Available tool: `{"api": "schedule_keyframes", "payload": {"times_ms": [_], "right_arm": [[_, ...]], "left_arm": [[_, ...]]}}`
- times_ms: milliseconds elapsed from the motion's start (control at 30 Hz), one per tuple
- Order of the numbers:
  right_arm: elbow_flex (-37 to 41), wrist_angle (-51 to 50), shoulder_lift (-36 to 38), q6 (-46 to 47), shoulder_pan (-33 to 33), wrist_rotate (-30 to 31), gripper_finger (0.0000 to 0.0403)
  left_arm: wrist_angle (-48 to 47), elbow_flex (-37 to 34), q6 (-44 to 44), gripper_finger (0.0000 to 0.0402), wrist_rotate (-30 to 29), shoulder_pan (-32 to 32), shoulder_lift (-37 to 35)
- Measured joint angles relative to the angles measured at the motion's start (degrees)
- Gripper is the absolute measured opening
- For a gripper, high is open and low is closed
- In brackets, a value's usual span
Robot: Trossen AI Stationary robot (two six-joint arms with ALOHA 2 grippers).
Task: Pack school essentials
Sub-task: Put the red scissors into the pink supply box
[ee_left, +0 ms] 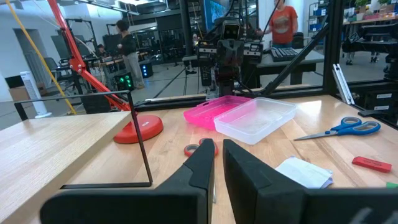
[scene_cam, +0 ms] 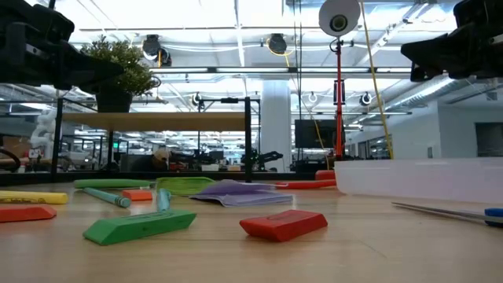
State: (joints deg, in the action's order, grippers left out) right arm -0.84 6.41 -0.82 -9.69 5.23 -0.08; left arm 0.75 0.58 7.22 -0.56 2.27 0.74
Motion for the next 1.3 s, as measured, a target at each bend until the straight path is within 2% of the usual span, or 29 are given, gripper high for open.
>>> {"api": "schedule_keyframes", "payload": {"times_ms": [133,400,533,667,867,1300], "right_arm": [[0.0,0.3,0.0,1.4,0.0,0.0,0.0000],[-0.6,3.9,-0.7,11.5,0.0,0.0,0.0000],[-3.0,2.0,-3.6,17.6,0.0,0.0,0.0000],[-7.3,1.9,-8.2,19.6,0.0,0.0,0.0000],[-17.8,-1.4,-16.3,21.0,0.0,0.0,0.0000],[-49.6,-25.2,-35.7,22.9,0.0,0.0,0.0000]], "left_arm": [[0.0,0.0,0.0,0.0037,0.0,0.0,0.0],[0.0,0.0,0.0,0.0037,0.0,0.0,0.0],[0.0,0.0,0.0,0.0037,0.0,0.0,0.0],[0.1,0.0,0.0,0.0037,0.0,0.0,0.0],[0.5,0.0,0.0,0.0037,0.0,0.0,0.0],[0.7,0.0,0.0,0.0037,0.0,0.0,0.0]]}}
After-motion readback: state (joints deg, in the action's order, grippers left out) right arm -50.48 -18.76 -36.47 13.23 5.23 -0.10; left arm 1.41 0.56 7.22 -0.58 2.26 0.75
